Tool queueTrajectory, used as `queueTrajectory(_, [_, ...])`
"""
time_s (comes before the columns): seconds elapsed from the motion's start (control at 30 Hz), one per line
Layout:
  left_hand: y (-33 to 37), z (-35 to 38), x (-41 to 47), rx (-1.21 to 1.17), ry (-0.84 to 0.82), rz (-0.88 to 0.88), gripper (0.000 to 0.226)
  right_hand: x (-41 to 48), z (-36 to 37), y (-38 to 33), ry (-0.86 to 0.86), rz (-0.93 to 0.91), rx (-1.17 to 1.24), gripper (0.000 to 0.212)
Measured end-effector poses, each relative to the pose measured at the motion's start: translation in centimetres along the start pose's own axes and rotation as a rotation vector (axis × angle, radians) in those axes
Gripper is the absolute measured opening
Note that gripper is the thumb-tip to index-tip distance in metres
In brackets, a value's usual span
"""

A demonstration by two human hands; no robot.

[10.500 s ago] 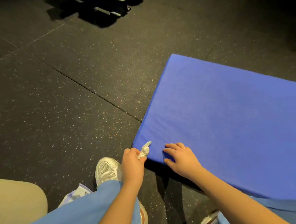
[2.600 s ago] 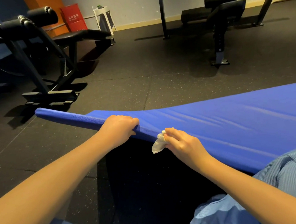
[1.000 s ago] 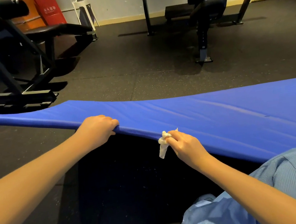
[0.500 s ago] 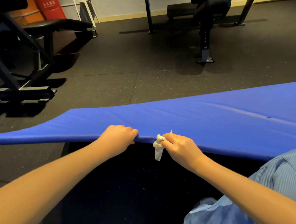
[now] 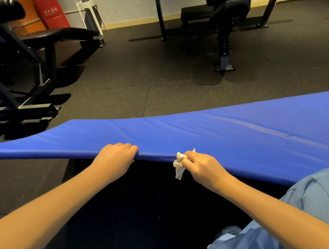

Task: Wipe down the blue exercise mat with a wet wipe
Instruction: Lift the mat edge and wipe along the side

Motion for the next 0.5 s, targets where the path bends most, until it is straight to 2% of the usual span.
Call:
queueTrajectory(0.07, [1.4,-0.1,-0.1,-0.075,0.082,0.058,0.043,0.7,-0.5,0.0,0.018,-0.012,0.012,0.054])
queueTrajectory(0.13, [3.8,0.1,0.0,-0.042,0.125,0.144,0.060,1.3,-0.9,-0.1,0.036,-0.037,-0.005,0.042])
queueTrajectory(0.23, [6.2,-0.4,1.0,-0.076,0.119,0.086,0.048,1.8,-0.9,0.1,0.035,-0.017,-0.025,0.030])
queueTrajectory(0.3, [6.3,-0.8,1.4,-0.074,0.131,0.015,0.027,1.6,-0.6,0.2,0.035,-0.005,-0.014,0.028])
queueTrajectory(0.33, [5.9,-0.2,1.4,-0.056,0.068,-0.038,0.022,1.4,-0.6,0.1,0.036,-0.012,-0.005,0.026])
queueTrajectory(0.4, [5.0,0.3,0.9,-0.103,-0.001,-0.091,0.020,1.0,-0.6,-0.1,0.046,-0.034,0.002,0.020])
queueTrajectory(0.5, [3.4,0.2,0.1,-0.162,-0.015,-0.144,0.017,0.4,-0.7,-0.2,0.007,-0.043,0.015,0.017])
Point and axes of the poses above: each hand's wrist, its own x-axis towards the middle knuckle, its own z-axis out of the palm, y = z × x, the point moved 6 cm from there along x, towards the middle knuckle, and after that the axes turned 14 degrees about -z, right-handed, at the moved point
